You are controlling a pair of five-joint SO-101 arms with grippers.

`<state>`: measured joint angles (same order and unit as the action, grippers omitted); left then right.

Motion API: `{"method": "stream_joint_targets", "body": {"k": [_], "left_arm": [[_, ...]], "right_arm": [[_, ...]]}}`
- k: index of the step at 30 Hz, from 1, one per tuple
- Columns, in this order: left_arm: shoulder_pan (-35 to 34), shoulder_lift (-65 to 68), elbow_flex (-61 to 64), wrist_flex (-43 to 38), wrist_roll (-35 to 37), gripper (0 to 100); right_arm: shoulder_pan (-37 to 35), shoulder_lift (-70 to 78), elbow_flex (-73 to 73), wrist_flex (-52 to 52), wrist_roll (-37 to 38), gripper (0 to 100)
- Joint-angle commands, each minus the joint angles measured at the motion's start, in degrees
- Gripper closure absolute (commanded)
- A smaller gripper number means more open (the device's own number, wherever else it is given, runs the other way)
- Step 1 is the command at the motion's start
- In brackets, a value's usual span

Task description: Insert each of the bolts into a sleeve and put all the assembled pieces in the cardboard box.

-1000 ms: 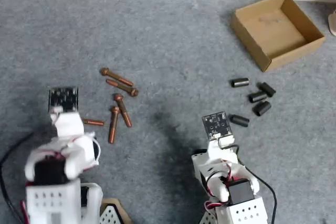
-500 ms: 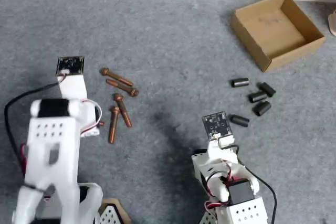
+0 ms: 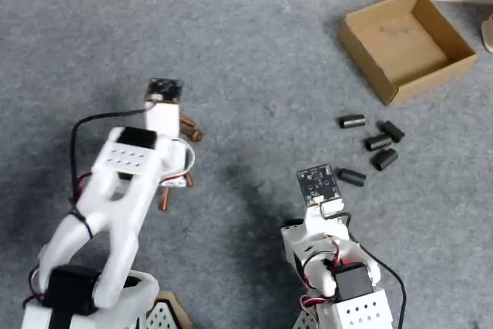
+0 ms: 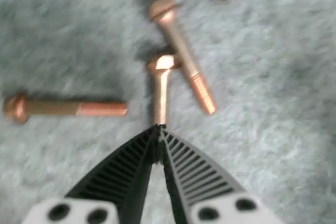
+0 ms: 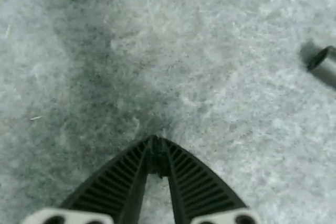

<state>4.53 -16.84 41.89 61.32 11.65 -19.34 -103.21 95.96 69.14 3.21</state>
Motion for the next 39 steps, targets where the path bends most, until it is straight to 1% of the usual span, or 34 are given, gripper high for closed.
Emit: {"method": "stream_joint_targets", "body": {"k": [1, 3, 8, 11, 15, 18, 20, 23, 25, 30, 32, 35, 39], "left_arm": [[1.5, 1.8, -2.6, -4.9, 0.5, 99], [1.2, 3.7, -2.8, -6.5, 0.5, 99], [0.6, 10.1, -6.8, -6.6, 0.5, 99], [-1.2, 14.1, -9.1, -6.6, 0.6, 99], [-5.2, 18.4, -12.1, -6.6, 0.6, 99], [-6.2, 19.4, -12.1, -6.6, 0.6, 99], [-6.0, 19.0, -11.8, -5.7, 0.6, 99], [-5.7, 18.6, -12.8, -2.3, 1.5, 99], [-5.4, 18.4, -13.8, 0.0, 4.1, 95], [-5.1, 18.0, -15.9, 7.1, 8.4, 78], [-5.1, 18.1, -16.5, 9.0, 9.6, 74], [-5.2, 18.3, -16.7, 9.3, 11.7, 76], [-6.0, 18.4, -16.7, 8.4, 14.5, 82]], "right_arm": [[0.7, 0.0, 7.3, 0.0, 0.4, 99.5], [0.7, 0.0, 7.3, 0.0, 0.4, 99.5], [0.7, 0.0, 7.3, 0.0, 0.4, 99.5], [0.7, 0.0, 7.3, 0.0, 0.4, 99.5], [0.7, 0.0, 7.3, 0.0, 0.4, 99.5], [0.7, 0.0, 7.3, 0.0, 0.4, 99.5], [0.7, 0.0, 7.3, 0.0, 0.4, 99.5], [0.7, 0.0, 7.3, 0.0, 0.4, 99.5], [0.7, 0.0, 7.3, 0.0, 0.4, 99.5], [0.7, 0.0, 7.3, 0.0, 0.4, 99.5], [0.7, 0.0, 7.3, 0.0, 0.4, 99.5], [0.7, 0.0, 7.3, 0.0, 0.4, 99.5], [0.7, 0.0, 7.3, 0.0, 0.4, 99.5]]}}
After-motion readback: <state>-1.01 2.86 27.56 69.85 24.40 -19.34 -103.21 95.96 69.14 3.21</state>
